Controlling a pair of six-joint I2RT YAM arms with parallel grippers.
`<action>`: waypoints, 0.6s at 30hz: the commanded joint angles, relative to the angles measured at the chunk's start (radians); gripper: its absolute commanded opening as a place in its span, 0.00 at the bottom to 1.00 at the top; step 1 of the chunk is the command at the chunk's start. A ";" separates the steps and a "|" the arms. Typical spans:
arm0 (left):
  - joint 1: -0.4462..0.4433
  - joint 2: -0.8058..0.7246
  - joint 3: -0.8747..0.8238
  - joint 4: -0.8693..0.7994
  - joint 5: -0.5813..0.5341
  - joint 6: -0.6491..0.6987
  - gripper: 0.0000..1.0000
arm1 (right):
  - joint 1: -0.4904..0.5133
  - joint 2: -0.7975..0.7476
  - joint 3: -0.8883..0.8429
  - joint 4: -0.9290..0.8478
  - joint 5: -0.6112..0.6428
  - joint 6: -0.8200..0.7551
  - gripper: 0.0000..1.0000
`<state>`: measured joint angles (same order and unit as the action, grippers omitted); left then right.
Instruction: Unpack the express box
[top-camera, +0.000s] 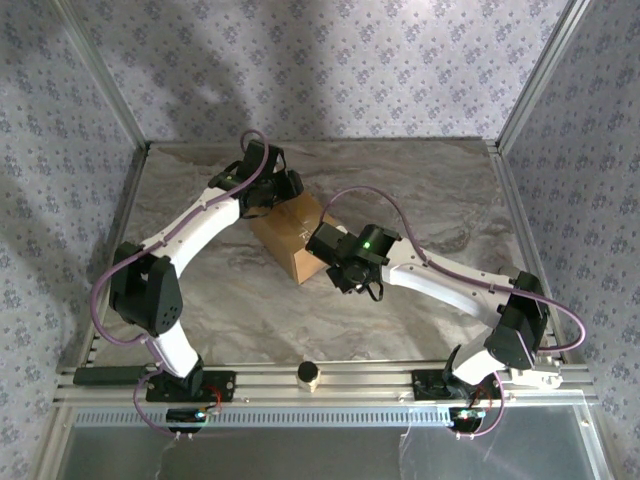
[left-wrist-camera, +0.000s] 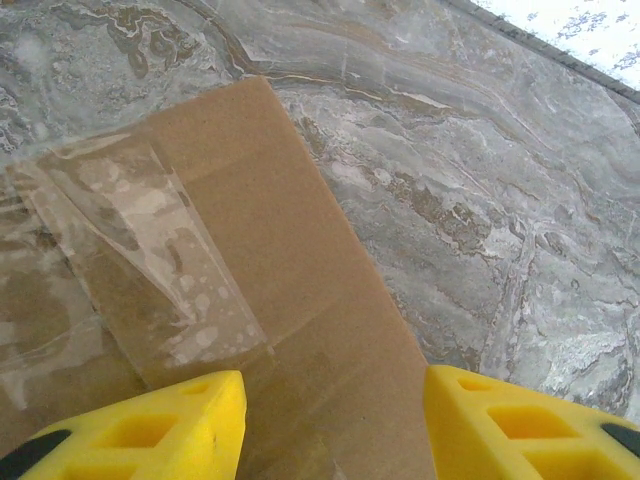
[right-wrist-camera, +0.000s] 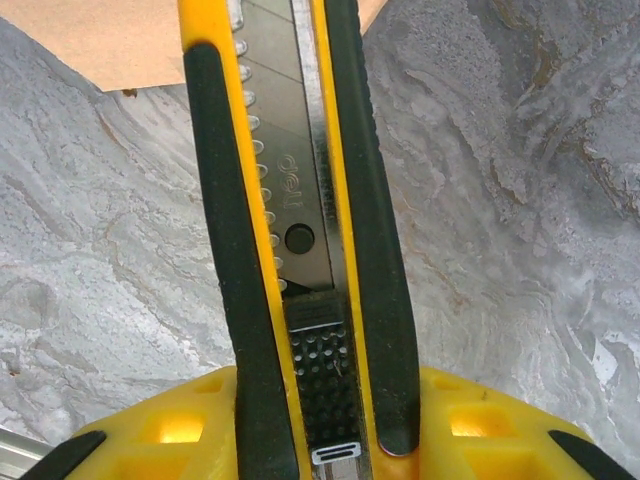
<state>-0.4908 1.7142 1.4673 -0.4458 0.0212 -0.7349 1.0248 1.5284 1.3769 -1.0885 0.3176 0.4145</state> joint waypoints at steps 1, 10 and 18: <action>0.012 -0.006 -0.020 0.020 -0.022 -0.021 0.51 | 0.009 -0.016 0.023 -0.062 -0.002 0.044 0.00; 0.005 -0.131 -0.009 0.024 0.019 -0.006 0.56 | 0.014 -0.010 0.035 -0.070 0.003 0.062 0.00; 0.007 -0.286 -0.068 -0.044 0.010 0.037 0.56 | 0.018 0.004 0.057 -0.084 -0.002 0.073 0.00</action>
<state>-0.4908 1.4918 1.4296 -0.4469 0.0296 -0.7303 1.0355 1.5284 1.3911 -1.1320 0.3161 0.4572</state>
